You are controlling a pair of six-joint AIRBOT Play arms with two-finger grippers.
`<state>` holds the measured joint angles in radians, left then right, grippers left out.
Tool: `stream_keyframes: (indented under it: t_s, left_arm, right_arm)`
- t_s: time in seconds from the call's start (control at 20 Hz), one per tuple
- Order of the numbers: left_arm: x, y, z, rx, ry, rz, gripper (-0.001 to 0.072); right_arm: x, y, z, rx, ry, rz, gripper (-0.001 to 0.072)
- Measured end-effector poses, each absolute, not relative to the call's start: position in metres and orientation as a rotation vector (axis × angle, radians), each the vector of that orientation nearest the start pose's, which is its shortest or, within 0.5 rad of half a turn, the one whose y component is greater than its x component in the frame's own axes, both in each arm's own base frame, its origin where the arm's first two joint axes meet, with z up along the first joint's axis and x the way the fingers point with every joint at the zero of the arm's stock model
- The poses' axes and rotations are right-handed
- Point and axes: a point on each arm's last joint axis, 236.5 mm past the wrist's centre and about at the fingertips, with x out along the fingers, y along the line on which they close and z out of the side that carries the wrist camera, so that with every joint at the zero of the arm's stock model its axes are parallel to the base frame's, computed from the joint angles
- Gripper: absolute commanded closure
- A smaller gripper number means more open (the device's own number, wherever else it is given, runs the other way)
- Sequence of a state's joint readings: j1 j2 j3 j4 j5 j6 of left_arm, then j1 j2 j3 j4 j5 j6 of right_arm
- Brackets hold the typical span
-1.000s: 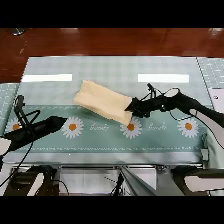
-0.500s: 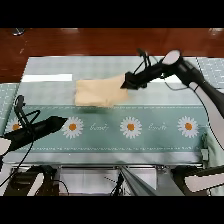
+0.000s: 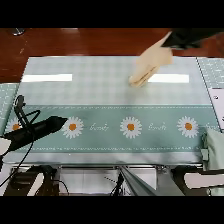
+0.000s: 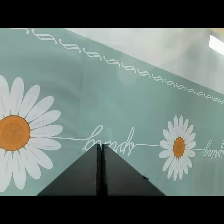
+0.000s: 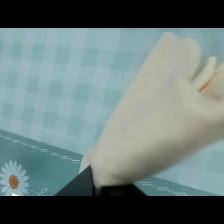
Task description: Fold the shirts.
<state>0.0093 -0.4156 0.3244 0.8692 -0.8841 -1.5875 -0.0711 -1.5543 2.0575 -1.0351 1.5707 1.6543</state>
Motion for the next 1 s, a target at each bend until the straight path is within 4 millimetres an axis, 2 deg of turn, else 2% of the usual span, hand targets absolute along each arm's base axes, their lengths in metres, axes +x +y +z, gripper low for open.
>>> stream_keyframes:
  t_s: [0.1, 0.25, 0.35, 0.5, 0.65, 0.9, 0.95, 1.0]
  left_arm:
    - [0.239, -0.116, 0.015, -0.692, 0.933, -0.266, 0.0684]
    - [0.239, -0.116, 0.015, -0.692, 0.933, -0.266, 0.0684]
    - [0.239, -0.116, 0.015, -0.693, 0.933, -0.266, 0.0684]
    - [0.239, -0.116, 0.015, -0.693, 0.932, -0.266, 0.0684]
    - [0.239, -0.116, 0.015, -0.693, 0.932, -0.265, 0.0684]
    - [0.240, -0.115, 0.016, -0.693, 0.926, -0.263, 0.0684]
    - [0.241, -0.115, 0.016, -0.693, 0.923, -0.262, 0.0684]
    - [0.242, -0.114, 0.016, -0.694, 0.920, -0.261, 0.0683]
  right_arm:
    - [0.445, 0.040, 0.230, 0.445, 1.023, 0.276, 0.0691]
    - [0.412, -0.036, 0.245, 0.521, 1.012, 0.094, 0.0692]
    - [0.380, -0.083, 0.242, 0.572, 1.036, -0.053, 0.0692]
    - [0.321, -0.138, 0.229, 0.640, 1.069, -0.289, 0.0691]
    - [0.249, -0.176, 0.210, 0.698, 1.101, -0.547, 0.0691]
    - [0.133, -0.203, 0.186, 0.776, 1.118, -0.929, 0.0687]
    - [0.112, -0.205, 0.181, 0.796, 1.123, -1.001, 0.0577]
    - [0.097, -0.204, 0.177, 0.814, 1.118, -1.058, 0.0222]
